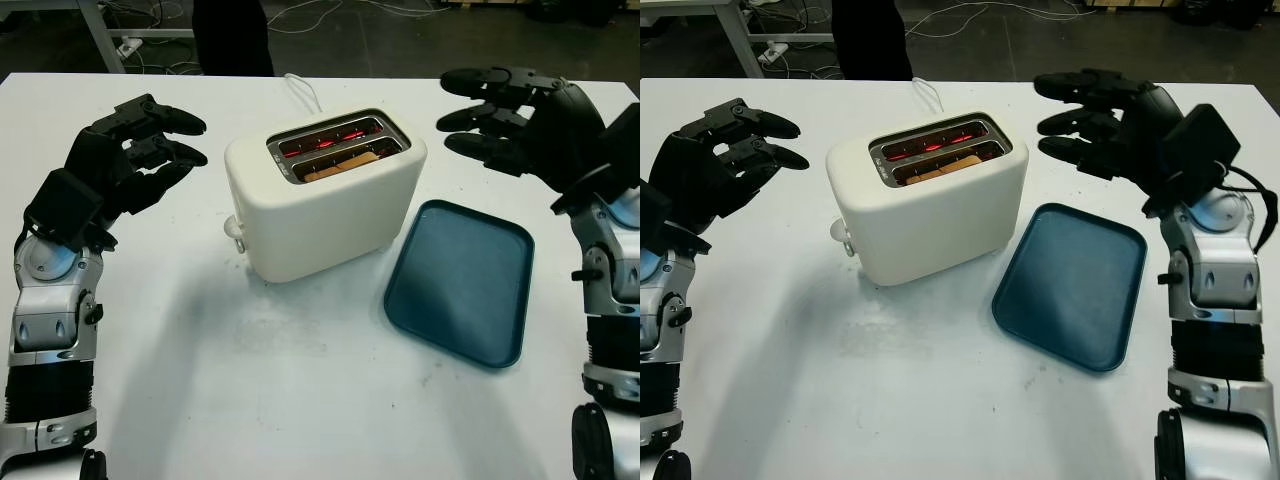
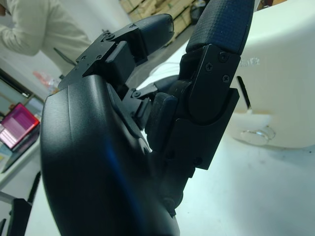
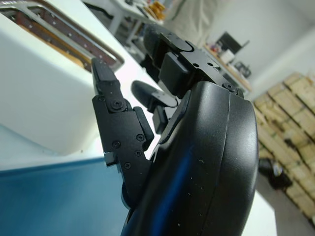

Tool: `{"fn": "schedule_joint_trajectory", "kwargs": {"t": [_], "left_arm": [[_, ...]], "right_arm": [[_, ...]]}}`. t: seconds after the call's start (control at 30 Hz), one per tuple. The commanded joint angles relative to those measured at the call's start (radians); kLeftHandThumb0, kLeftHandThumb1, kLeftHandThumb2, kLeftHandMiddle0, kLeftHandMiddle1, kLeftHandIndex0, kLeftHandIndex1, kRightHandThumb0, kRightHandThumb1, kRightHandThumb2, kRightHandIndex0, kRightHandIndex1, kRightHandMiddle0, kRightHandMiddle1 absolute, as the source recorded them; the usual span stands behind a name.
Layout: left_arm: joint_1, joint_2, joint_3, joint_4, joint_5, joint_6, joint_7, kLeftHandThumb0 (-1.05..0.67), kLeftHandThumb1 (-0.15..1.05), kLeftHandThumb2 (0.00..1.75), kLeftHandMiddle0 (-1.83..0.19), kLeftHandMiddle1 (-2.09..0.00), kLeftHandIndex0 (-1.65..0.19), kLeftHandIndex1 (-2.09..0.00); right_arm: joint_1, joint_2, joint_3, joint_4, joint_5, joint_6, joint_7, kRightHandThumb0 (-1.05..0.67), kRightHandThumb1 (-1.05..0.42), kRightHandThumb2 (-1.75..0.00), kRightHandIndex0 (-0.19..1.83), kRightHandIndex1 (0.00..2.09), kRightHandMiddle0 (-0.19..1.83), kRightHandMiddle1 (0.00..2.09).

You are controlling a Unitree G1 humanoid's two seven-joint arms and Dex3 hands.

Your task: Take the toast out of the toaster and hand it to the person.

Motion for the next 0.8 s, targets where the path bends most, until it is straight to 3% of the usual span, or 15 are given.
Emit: {"fn": "schedule_joint_trajectory", "kwargs": {"t": [0.0,0.17,0.5,0.77], "left_arm": [[-0.018,0.0,0.009,0.014,-0.013,-0.02,-0.001,-1.05,0.9,0.0,-0.74,-0.78,-0.73,-0.67],[-0.014,-0.003,0.016,0.031,-0.014,-0.032,0.001,-1.05,0.9,0.0,-0.77,-0.77,-0.75,-0.65],[-0.013,-0.004,0.018,0.041,-0.012,-0.033,0.004,-1.05,0.9,0.0,-0.78,-0.77,-0.77,-0.64],[-0.016,-0.005,0.02,0.05,-0.016,-0.032,0.001,-1.05,0.88,0.0,-0.79,-0.76,-0.8,-0.61]], "right_arm": [[0.022,0.011,-0.019,-0.013,0.033,0.021,-0.002,-0.03,-0.92,-0.1,0.33,0.8,0.61,0.03],[0.053,0.005,-0.024,-0.022,0.043,0.045,-0.002,-0.05,-0.92,-0.15,0.32,0.78,0.6,0.02],[0.074,-0.017,0.012,0.054,-0.031,-0.057,0.037,-0.08,-0.92,-0.14,0.33,0.78,0.6,0.02],[0.057,-0.013,0.011,0.054,-0.005,-0.013,0.05,-0.11,-0.92,-0.09,0.36,0.78,0.62,0.03]]}}
